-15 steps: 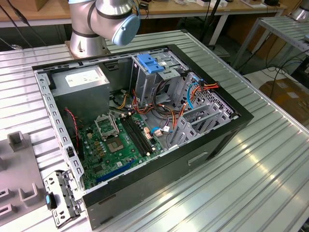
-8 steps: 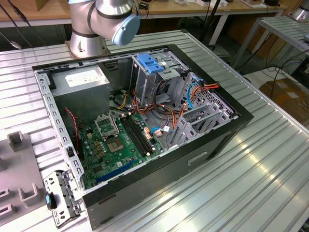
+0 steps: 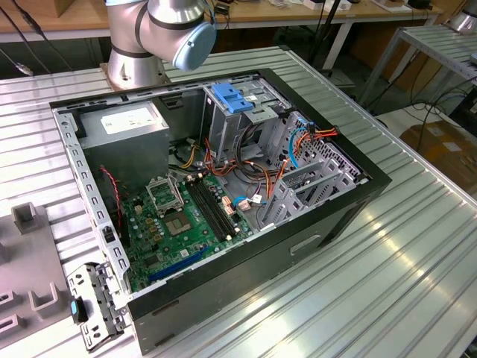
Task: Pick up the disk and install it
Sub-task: 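Pick up the disk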
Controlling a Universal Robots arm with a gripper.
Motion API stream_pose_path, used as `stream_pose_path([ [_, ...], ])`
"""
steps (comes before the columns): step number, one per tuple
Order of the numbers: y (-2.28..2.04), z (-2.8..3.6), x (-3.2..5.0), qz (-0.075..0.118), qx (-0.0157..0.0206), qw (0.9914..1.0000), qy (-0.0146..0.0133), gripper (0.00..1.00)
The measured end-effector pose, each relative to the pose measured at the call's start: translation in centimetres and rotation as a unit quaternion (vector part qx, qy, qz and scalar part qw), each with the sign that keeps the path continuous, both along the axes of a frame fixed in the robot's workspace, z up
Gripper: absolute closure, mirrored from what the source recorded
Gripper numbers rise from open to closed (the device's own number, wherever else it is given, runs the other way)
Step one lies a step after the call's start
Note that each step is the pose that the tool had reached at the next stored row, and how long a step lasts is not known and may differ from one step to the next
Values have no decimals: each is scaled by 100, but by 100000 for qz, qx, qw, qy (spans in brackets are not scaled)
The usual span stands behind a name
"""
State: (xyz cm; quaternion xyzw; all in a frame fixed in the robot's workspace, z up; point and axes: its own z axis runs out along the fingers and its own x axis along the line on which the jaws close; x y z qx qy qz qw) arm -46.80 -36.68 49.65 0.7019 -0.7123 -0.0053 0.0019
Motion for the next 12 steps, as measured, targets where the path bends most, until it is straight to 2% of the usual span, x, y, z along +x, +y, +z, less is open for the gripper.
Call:
stream_pose_path([
  [12,0,0,167,-5,-1,100000,3,63],
])
